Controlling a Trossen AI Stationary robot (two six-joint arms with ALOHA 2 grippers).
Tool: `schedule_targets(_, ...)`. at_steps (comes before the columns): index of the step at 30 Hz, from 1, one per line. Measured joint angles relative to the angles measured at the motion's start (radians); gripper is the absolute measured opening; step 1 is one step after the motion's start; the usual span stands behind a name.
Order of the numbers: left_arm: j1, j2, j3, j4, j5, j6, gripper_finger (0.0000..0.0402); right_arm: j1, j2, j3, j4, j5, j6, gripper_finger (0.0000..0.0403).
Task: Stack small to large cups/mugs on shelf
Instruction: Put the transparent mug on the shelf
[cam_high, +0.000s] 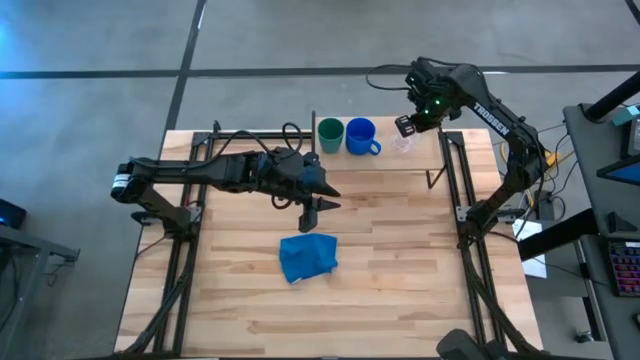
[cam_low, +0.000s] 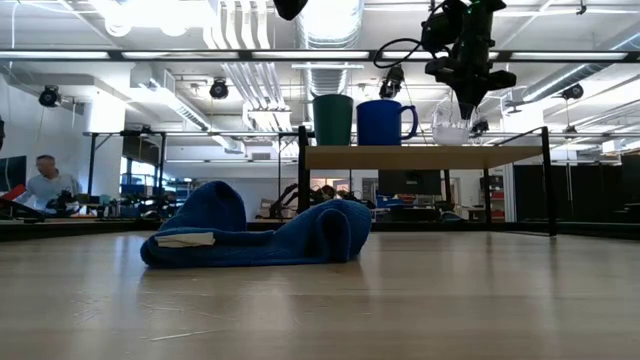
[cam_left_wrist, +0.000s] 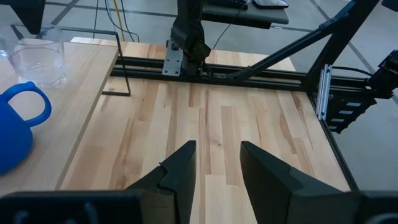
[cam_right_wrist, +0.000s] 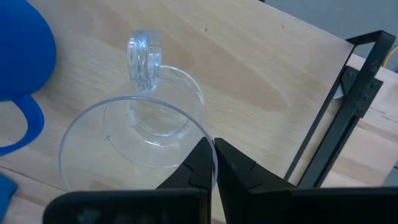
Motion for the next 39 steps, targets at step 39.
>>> schedule_targets(39,0.001,0.000,0.000,-0.088,0.000,0.000,0.0111,0.001,-0.013,0.000,-0.028,-0.001,-0.343,0.0009)
